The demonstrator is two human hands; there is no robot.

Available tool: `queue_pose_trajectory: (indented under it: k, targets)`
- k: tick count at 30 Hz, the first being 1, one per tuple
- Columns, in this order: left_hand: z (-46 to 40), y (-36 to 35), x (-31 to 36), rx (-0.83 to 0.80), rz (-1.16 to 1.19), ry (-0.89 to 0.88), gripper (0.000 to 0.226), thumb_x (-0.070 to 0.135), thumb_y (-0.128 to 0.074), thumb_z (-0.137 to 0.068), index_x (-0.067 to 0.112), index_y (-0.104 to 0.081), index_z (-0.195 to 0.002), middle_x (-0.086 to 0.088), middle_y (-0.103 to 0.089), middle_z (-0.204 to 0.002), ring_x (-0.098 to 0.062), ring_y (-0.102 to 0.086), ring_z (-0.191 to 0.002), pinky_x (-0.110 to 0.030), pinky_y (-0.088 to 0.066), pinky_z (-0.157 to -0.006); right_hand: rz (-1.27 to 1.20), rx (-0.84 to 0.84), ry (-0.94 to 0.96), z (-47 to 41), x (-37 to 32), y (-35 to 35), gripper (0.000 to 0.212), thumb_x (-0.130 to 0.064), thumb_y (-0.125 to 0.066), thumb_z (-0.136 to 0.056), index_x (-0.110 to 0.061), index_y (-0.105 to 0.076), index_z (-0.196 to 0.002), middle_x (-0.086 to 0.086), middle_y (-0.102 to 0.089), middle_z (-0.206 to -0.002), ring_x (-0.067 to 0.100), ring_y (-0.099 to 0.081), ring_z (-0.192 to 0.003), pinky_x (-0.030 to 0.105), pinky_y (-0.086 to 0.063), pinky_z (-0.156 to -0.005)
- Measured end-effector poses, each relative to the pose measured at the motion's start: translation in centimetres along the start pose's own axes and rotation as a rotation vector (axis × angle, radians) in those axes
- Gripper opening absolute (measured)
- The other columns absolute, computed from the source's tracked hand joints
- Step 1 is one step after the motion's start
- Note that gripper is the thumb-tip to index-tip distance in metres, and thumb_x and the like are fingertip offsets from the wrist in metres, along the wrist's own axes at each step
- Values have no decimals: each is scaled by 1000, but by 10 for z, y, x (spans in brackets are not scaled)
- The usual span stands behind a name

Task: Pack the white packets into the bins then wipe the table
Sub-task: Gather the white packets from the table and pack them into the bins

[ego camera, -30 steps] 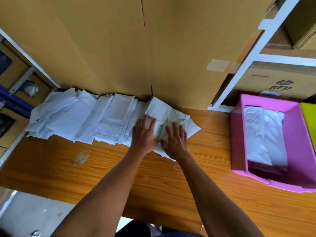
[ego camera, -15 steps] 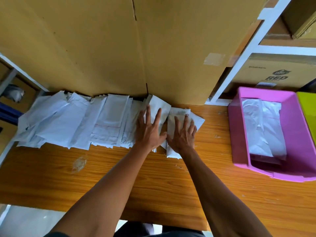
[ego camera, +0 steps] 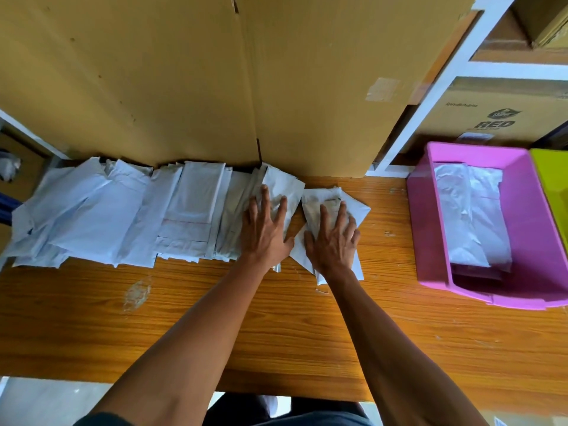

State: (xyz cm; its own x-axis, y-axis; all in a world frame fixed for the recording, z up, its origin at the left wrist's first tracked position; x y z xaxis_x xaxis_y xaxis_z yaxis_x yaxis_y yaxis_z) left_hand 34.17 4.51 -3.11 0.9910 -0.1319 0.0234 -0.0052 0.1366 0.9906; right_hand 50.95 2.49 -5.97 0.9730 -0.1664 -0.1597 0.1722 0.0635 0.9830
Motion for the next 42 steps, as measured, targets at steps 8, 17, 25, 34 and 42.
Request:
queue_pose_trajectory:
  k: [8, 17, 25, 34, 42]
  targets:
    - [-1, -1, 4, -52, -7, 40, 113, 52, -69, -91, 23, 8, -168, -24, 25, -170, -53, -11, -156, -63, -28, -123, -2, 4, -32, -3, 10, 16, 68, -39, -62, -86, -21, -36, -146, 20, -20, -169, 48, -45, -127, 55, -46, -94]
    - [-6, -8, 15, -70, -10, 14, 109, 45, -68, -95, 23, 10, -167, -25, 31, -168, -56, -3, -157, -64, -27, -123, 20, -19, -45, 2, 26, 14, 64, -46, -60, -90, -20, -36, -144, 19, -16, -170, 49, -41, -133, 55, -47, -94]
    - [10, 10, 50, 49, -25, -78, 104, 40, -71, -93, 19, -2, -169, -25, 17, -173, -53, -9, -158, -57, -38, -118, -5, 3, -74, 0, 40, 24, 68, -46, -57, -92, -21, -36, -151, 17, -17, -170, 46, -39, -135, 53, -46, -95]
    - [15, 12, 70, 78, 27, -118, 94, 38, -66, -95, 19, -11, -169, -22, 16, -174, -54, -13, -156, -54, -43, -116, -26, -10, -83, 5, 54, 22, 68, -45, -57, -92, -21, -35, -151, 15, -15, -170, 46, -37, -140, 55, -46, -99]
    - [20, -17, 82, -8, 139, -162, 87, 53, -48, -104, 30, 4, -169, -14, 26, -173, -42, 10, -161, -56, -31, -126, -61, -34, -101, 12, 64, 17, 71, -52, -47, -100, -25, -25, -161, 15, -9, -172, 48, -29, -147, 57, -41, -108]
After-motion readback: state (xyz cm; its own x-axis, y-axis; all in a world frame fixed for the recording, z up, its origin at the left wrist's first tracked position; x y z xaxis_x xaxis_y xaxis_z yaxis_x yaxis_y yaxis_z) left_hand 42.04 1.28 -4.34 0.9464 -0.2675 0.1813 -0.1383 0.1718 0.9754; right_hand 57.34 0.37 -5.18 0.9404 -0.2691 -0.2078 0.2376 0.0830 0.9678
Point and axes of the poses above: each hand's wrist, its own z-axis away from the middle knuckle, its own y-axis out of the back of the hand, x = y × z, the point moved 10 cm from there along -z, towards the middle knuckle
